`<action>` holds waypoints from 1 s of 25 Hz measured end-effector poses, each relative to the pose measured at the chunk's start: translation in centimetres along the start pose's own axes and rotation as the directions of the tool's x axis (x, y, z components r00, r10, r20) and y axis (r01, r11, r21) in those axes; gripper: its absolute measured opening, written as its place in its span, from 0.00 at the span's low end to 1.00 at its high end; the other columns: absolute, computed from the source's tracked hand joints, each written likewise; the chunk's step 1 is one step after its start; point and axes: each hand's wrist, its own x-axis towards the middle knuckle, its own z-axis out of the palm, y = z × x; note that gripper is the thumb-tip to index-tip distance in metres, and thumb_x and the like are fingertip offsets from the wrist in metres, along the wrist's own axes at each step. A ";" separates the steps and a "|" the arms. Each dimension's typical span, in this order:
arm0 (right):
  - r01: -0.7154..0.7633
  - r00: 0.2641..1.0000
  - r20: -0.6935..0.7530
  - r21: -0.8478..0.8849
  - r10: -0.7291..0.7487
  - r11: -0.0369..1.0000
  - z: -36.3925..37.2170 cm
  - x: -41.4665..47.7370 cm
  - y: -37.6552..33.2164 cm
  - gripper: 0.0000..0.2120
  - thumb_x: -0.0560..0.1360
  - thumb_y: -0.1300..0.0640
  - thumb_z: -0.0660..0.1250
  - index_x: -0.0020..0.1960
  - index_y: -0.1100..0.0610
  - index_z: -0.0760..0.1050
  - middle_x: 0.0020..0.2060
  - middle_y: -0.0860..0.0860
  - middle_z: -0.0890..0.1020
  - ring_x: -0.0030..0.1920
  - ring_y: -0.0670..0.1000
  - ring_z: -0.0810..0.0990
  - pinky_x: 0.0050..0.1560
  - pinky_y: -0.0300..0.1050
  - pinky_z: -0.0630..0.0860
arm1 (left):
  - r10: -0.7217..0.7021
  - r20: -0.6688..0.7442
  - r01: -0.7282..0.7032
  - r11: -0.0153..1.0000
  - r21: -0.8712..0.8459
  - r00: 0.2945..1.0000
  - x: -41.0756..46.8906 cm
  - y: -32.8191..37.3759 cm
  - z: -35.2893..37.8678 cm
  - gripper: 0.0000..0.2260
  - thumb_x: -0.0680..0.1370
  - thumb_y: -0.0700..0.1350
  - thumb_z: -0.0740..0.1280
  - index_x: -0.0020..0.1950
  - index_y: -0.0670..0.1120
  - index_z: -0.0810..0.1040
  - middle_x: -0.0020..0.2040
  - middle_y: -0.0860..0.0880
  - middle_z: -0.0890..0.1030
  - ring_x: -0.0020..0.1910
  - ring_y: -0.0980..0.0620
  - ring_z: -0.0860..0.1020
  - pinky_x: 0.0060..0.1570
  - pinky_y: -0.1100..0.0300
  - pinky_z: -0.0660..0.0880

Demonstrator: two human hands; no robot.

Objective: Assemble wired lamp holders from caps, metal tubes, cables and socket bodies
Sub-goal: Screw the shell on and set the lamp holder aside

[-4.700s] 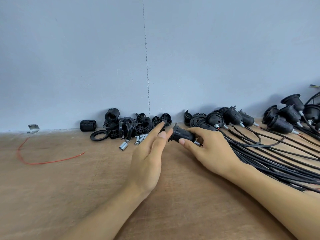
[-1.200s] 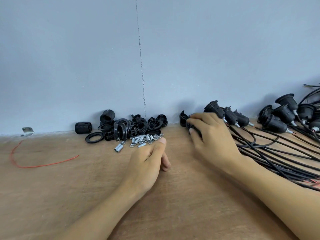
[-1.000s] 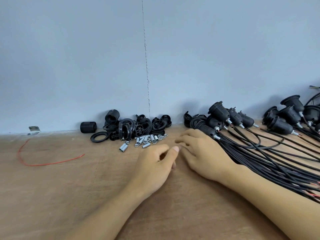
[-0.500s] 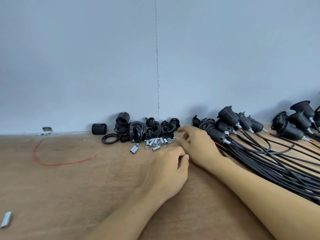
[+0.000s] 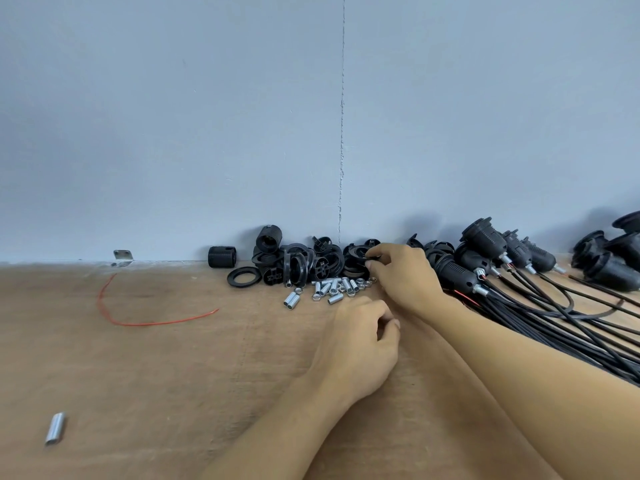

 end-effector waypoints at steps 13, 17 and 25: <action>-0.311 0.948 0.206 0.757 0.242 0.575 -2.7 -1.9 -0.8 0.07 0.82 0.55 0.65 0.52 0.57 0.79 0.36 0.50 0.85 0.25 0.45 0.73 0.23 0.38 0.69 | -0.002 -0.013 0.001 1.000 -0.030 1.000 0.3 -0.6 0.3 0.07 0.79 0.48 0.67 0.41 0.51 0.79 0.39 0.57 0.77 0.44 0.57 0.75 0.43 0.61 0.70; -0.407 0.911 0.305 0.773 0.279 0.486 -3.0 -3.1 -0.6 0.09 0.81 0.57 0.64 0.43 0.57 0.76 0.28 0.49 0.79 0.23 0.45 0.67 0.21 0.37 0.62 | -0.120 -0.077 0.113 0.990 -0.088 0.990 0.3 -0.6 0.3 0.06 0.78 0.49 0.68 0.55 0.56 0.76 0.45 0.59 0.79 0.44 0.61 0.78 0.44 0.64 0.74; -0.554 0.815 0.557 0.674 0.156 0.489 -4.0 -6.3 -0.5 0.20 0.79 0.56 0.65 0.29 0.55 0.81 0.26 0.48 0.70 0.23 0.44 0.60 0.19 0.35 0.54 | -0.185 -0.168 0.150 0.968 -0.203 0.968 0.4 -0.5 0.0 0.19 0.72 0.49 0.76 0.50 0.64 0.67 0.43 0.65 0.80 0.47 0.71 0.76 0.44 0.74 0.69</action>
